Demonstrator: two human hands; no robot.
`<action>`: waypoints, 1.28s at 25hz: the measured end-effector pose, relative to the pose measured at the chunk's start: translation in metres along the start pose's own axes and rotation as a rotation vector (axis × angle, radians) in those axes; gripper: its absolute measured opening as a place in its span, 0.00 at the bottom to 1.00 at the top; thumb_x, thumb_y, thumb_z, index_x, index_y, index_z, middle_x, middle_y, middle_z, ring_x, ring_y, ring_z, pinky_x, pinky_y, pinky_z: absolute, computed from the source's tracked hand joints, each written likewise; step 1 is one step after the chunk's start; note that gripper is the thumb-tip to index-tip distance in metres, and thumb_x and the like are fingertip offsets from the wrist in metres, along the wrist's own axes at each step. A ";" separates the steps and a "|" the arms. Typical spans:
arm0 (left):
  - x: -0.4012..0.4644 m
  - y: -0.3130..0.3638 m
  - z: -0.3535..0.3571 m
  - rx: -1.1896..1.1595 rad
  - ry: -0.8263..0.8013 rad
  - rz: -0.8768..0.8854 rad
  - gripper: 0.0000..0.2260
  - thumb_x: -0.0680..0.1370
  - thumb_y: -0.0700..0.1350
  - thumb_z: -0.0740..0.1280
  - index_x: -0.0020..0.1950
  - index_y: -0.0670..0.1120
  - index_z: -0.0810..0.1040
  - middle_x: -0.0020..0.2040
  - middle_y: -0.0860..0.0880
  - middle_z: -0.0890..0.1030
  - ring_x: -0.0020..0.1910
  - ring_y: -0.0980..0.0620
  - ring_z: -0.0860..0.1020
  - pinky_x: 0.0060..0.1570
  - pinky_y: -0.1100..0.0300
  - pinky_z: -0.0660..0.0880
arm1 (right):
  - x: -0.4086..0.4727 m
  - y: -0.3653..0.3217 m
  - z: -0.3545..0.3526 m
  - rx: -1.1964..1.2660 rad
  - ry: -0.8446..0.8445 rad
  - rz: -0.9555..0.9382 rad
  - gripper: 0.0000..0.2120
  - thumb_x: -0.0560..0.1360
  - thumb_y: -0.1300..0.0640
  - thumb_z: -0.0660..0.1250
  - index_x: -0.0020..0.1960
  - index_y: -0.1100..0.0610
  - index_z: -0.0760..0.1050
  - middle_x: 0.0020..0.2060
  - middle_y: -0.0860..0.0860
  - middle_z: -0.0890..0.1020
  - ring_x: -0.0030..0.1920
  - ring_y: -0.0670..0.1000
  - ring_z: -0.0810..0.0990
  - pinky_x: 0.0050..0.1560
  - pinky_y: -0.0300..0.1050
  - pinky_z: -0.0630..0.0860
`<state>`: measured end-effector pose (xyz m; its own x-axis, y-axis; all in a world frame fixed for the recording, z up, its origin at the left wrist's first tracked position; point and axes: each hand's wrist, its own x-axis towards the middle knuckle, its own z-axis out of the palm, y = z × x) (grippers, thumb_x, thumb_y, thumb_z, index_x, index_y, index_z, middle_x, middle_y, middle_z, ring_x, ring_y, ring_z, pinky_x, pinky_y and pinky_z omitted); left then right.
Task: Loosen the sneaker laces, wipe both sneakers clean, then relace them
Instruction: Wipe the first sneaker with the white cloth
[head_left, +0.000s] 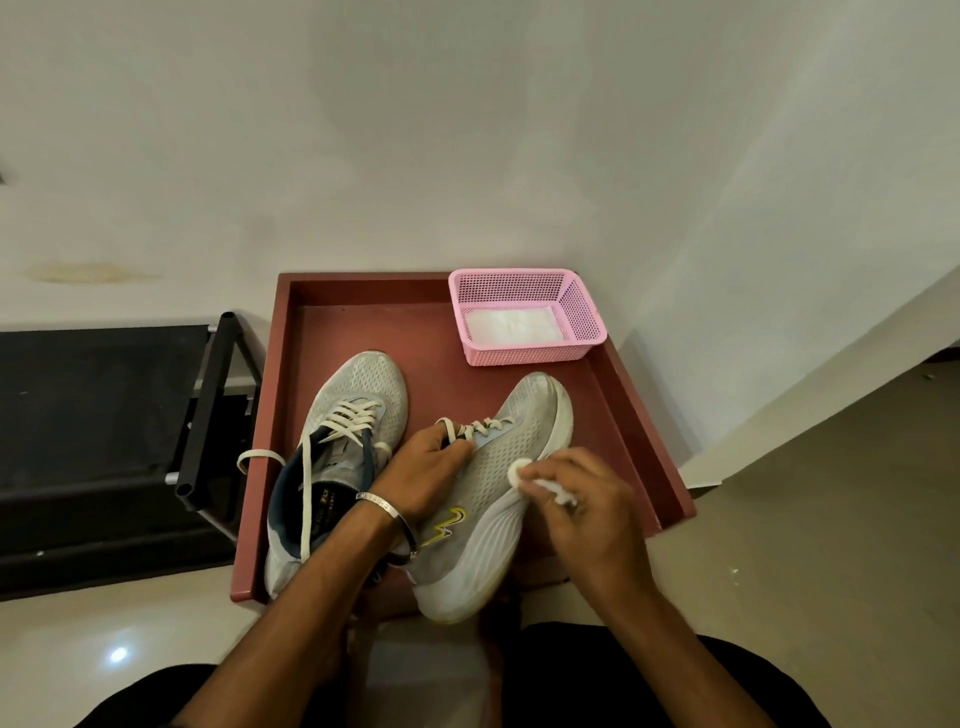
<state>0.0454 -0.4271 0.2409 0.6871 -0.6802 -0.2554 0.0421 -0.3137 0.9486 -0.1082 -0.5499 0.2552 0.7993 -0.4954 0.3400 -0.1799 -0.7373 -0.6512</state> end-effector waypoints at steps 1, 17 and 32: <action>0.000 0.000 -0.001 0.008 -0.009 -0.003 0.18 0.74 0.52 0.63 0.49 0.36 0.76 0.40 0.47 0.78 0.41 0.51 0.74 0.47 0.45 0.75 | 0.000 0.001 -0.002 -0.007 -0.014 -0.026 0.05 0.72 0.61 0.75 0.48 0.54 0.84 0.46 0.45 0.81 0.49 0.44 0.79 0.47 0.37 0.78; -0.003 0.002 -0.001 -0.012 -0.006 -0.020 0.16 0.77 0.49 0.63 0.50 0.35 0.75 0.40 0.45 0.77 0.40 0.49 0.73 0.45 0.47 0.74 | -0.002 -0.002 0.003 -0.028 0.022 0.044 0.05 0.73 0.62 0.74 0.46 0.55 0.83 0.46 0.46 0.80 0.48 0.45 0.80 0.44 0.38 0.79; -0.011 0.009 0.006 0.064 -0.015 0.033 0.15 0.76 0.54 0.64 0.47 0.42 0.77 0.39 0.48 0.79 0.39 0.53 0.74 0.50 0.43 0.76 | 0.040 0.014 -0.009 -0.107 0.186 0.168 0.06 0.76 0.60 0.71 0.51 0.57 0.83 0.48 0.50 0.80 0.48 0.51 0.79 0.42 0.35 0.74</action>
<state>0.0339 -0.4269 0.2511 0.6763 -0.7005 -0.2276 -0.0272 -0.3326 0.9427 -0.0836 -0.5846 0.2654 0.6354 -0.6838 0.3586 -0.3691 -0.6769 -0.6368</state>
